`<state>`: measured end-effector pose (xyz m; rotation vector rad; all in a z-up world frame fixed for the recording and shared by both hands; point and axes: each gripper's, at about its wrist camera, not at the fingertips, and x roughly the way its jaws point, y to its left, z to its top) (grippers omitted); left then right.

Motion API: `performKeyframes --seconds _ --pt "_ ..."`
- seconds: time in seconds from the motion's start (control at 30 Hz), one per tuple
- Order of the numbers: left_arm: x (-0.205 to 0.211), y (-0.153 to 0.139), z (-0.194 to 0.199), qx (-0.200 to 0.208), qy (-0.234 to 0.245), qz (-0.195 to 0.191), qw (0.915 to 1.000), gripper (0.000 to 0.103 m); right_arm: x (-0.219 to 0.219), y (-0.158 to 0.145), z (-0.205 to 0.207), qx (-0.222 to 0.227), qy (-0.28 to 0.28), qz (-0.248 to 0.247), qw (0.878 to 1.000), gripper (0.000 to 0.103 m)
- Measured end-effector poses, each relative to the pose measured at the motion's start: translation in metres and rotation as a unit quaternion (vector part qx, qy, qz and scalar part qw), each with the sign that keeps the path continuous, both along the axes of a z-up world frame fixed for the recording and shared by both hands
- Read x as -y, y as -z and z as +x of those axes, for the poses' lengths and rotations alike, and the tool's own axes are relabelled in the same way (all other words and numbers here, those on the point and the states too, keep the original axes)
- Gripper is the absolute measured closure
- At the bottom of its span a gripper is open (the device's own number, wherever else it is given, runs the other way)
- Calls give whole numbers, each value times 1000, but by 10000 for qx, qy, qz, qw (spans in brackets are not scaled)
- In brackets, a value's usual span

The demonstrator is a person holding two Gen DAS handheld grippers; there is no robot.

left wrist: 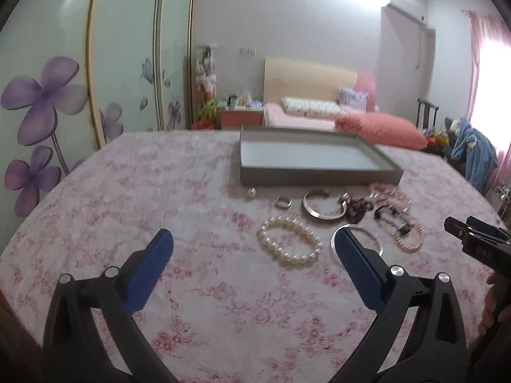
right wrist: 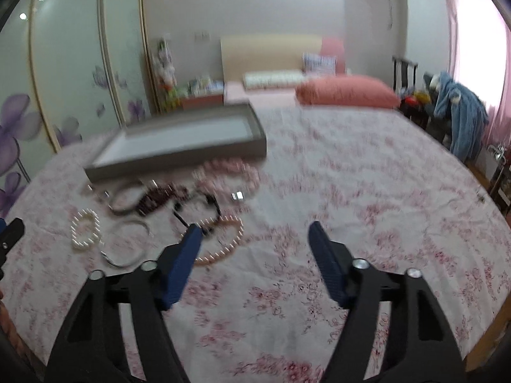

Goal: Organize jewelry
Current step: 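Grasp the pink pearl bracelet with the right tool while the left tool grasps the white pearl bracelet, then lift and carry both pearl bracelets over the gray tray with both tools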

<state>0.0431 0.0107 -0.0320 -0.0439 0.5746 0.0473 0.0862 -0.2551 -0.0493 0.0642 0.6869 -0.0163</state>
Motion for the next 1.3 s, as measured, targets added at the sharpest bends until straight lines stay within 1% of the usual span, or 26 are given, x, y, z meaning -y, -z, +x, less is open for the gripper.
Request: performKeyframes --seconds 0.07,0.2,0.3,0.33,0.37,0.4,0.47,0.53,0.57,0.63,0.67,0.73,0.77,0.8,0.83,0.87,0.93,1.17,1.3 --pt "-1 4 8 -199 27 34 9998 4 -1 9 13 -306 -48 -37 9995 53" --pt "-3 10 23 -516 82 -1 9986 4 -7 22 36 -777 -127 -5 9969 62" --pt "-4 14 36 -689 117 -63 9975 4 -8 27 47 -960 -165 -9 9952 67" --pt "-3 16 40 -754 117 -41 9971 4 -10 31 49 -1040 -158 -94 9944 73" --pt "-3 18 43 -810 119 -9 9966 4 -11 32 48 -1051 -156 -122 9943 77" --pt "-2 19 46 -858 119 21 9962 4 -12 33 46 -1014 -158 -150 9946 79" --pt "0 23 54 -979 132 92 9951 8 -12 31 42 -1016 -206 -140 9945 92" --pt "1 27 62 -1113 137 118 9936 22 -12 31 40 -1013 -217 -148 9945 94" --pt "1 29 65 -1180 148 96 9929 24 -11 31 41 -1006 -217 -150 9946 95" --pt "2 34 72 -1323 185 29 9910 39 -12 31 39 -996 -221 -137 9947 95" --pt "2 37 75 -1411 199 21 9898 42 -12 31 38 -996 -222 -119 9947 95" --pt "4 43 78 -1562 251 1 9874 56 -13 31 36 -994 -219 -84 9948 95" --pt "4 46 80 -1599 277 -37 9867 58 -13 31 35 -993 -215 -68 9948 96" --pt "3 48 80 -1614 296 -105 9864 65 -13 31 38 -998 -212 -54 9948 96" --pt "2 48 81 -1617 262 -93 9864 70 -12 31 39 -1002 -209 -36 9947 96" --pt "1 49 81 -1620 216 -70 9865 81 -12 30 39 -1002 -206 -21 9948 96" --pt "-2 49 82 -1616 188 -103 9866 91 -10 29 39 -1001 -211 -4 9948 96" --pt "-9 46 82 -1573 210 -161 9872 93 -6 23 35 -846 -237 144 9960 97" --pt "-11 33 76 -1281 270 -232 9911 93 -6 7 31 -550 -281 293 9977 97"
